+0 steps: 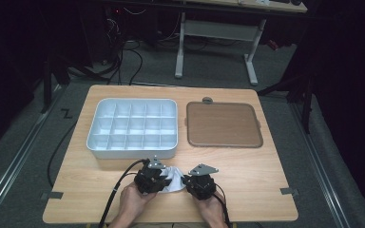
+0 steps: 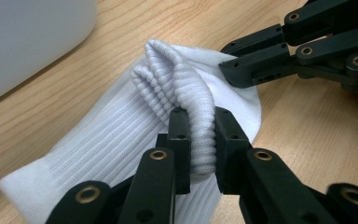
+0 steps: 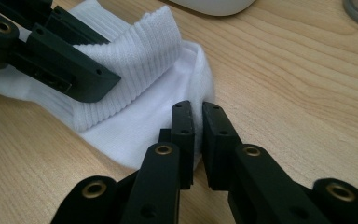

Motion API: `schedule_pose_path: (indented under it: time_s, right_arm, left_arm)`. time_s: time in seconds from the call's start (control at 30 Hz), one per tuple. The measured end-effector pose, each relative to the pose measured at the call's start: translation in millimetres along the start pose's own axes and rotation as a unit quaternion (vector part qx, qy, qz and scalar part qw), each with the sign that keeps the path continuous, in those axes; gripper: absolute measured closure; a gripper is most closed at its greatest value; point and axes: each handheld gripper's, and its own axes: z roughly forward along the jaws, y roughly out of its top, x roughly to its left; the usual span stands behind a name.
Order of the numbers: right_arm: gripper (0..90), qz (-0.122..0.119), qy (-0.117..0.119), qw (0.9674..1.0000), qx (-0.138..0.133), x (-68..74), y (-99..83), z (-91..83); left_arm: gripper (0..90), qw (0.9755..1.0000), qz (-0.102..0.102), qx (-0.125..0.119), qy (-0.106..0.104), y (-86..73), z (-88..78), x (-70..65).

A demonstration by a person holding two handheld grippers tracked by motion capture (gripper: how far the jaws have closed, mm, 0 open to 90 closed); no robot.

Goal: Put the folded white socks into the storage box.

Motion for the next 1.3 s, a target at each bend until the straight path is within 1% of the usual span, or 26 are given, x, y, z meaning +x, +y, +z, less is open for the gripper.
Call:
schedule_pose_path:
  time_s: [0.1,0.17,0.2,0.27,0.33,0.37,0.4,0.5,0.53,0.57,0.6,0.67,0.73,0.77,0.8,0.87,0.9,0.93,1.03,1.1,1.17,1.2,1.23,1.27,1.3]
  right_arm:
    - [84.1,-0.001,0.000,1.0000,-0.002,-0.1,-0.2,0.2]
    - [83.9,-0.001,-0.001,1.0000,-0.002,-0.4,-0.4,-0.1]
    - [83.9,0.000,0.000,1.0000,-0.002,-0.4,-0.7,-0.2]
    - [83.5,0.000,0.000,1.0000,-0.003,-0.7,-0.7,-0.4]
    - [82.8,0.002,0.000,1.0000,-0.004,-0.8,-0.7,-0.7]
    - [82.3,0.002,0.000,1.0000,-0.003,-1.1,-0.6,-1.1]
    - [81.9,0.003,0.001,1.0000,-0.005,-1.2,-0.7,-1.2]
    - [80.2,0.003,0.000,1.0000,-0.008,-1.5,-0.5,-2.8]
    - [80.2,0.003,0.000,1.0000,-0.008,-1.5,-0.5,-2.8]
    - [78.9,0.004,-0.001,0.9999,-0.012,-1.9,0.4,-5.2]
    - [78.2,0.005,-0.002,0.9999,-0.013,-2.3,1.0,-6.8]
    - [76.1,0.004,-0.001,0.9998,-0.017,-3.3,2.5,-9.9]
    - [75.7,0.001,-0.001,0.9998,-0.020,-3.9,3.4,-13.6]
    - [75.7,-0.001,-0.002,0.9998,-0.019,-4.3,3.8,-15.9]
    - [75.7,0.001,-0.004,0.9998,-0.020,-4.4,4.0,-18.4]
    - [75.8,-0.002,-0.005,0.9996,-0.029,-5.3,4.3,-23.5]
    - [75.8,-0.002,-0.005,0.9996,-0.029,-5.3,4.3,-23.5]
    - [75.9,-0.003,-0.006,0.9994,-0.034,-3.9,5.6,-28.6]
    - [76.1,-0.019,0.000,0.9991,-0.039,3.9,10.7,-32.9]
    - [76.2,-0.033,0.010,0.9987,-0.037,11.7,15.6,-32.5]
    - [76.2,-0.047,0.019,0.9982,-0.034,20.1,19.6,-29.3]
    - [76.2,-0.052,0.019,0.9980,-0.030,24.3,21.2,-27.3]
    - [76.2,-0.052,0.019,0.9980,-0.030,24.3,21.2,-27.3]
    - [75.9,-0.056,0.024,0.9977,-0.028,29.4,23.0,-21.8]
    - [75.2,-0.056,0.024,0.9978,-0.025,30.4,23.3,-18.4]
  left_arm:
    - [78.7,1.0000,0.002,-0.001,0.001,0.2,-0.2,-0.2]
    - [77.4,1.0000,0.005,-0.006,0.002,1.0,-2.0,-0.5]
    - [76.4,1.0000,0.003,-0.009,0.002,1.5,-3.2,-1.1]
    - [74.2,0.9999,0.006,-0.014,0.000,2.4,-6.4,-1.8]
    - [71.1,0.9999,0.004,-0.016,-0.002,3.1,-8.2,-2.4]
    - [69.1,0.9998,0.002,-0.020,-0.005,4.0,-10.0,-2.8]
    - [67.4,0.9996,-0.005,-0.026,-0.013,6.5,-14.3,-3.5]
    - [62.0,0.9988,-0.017,-0.038,-0.026,10.6,-21.9,-4.7]
    - [59.6,0.9988,-0.017,-0.038,-0.026,10.6,-21.9,-4.7]
    - [58.4,0.9979,-0.024,-0.050,-0.033,13.3,-28.3,-5.6]
    - [57.3,0.9975,-0.025,-0.056,-0.037,14.7,-31.9,-5.6]
    - [55.7,0.9966,-0.029,-0.067,-0.037,17.4,-38.6,-4.5]
    - [54.2,0.9961,-0.034,-0.075,-0.032,19.4,-44.7,0.1]
    - [53.9,0.9961,-0.034,-0.075,-0.032,19.4,-44.7,0.1]
    - [53.8,0.9956,-0.038,-0.083,-0.021,20.3,-49.3,7.7]
    - [53.8,0.9951,-0.041,-0.089,-0.008,19.2,-53.9,16.8]
    - [53.8,0.9951,-0.041,-0.089,-0.008,19.2,-53.9,16.8]
    - [53.8,0.9948,-0.042,-0.093,0.004,16.6,-58.5,26.5]
    - [53.3,0.9941,-0.045,-0.097,0.022,11.4,-63.1,39.3]
    - [52.9,0.9930,-0.050,-0.103,0.029,8.2,-64.8,46.3]
    - [52.8,0.9921,-0.058,-0.106,0.033,5.5,-64.7,52.1]
    - [52.5,0.9918,-0.060,-0.109,0.032,4.0,-64.4,53.9]
    - [52.4,0.9918,-0.060,-0.109,0.032,4.0,-64.4,53.9]
    - [52.3,0.9913,-0.062,-0.113,0.026,1.0,-63.7,54.5]
    - [52.3,0.9916,-0.058,-0.113,0.024,-0.6,-62.6,54.0]
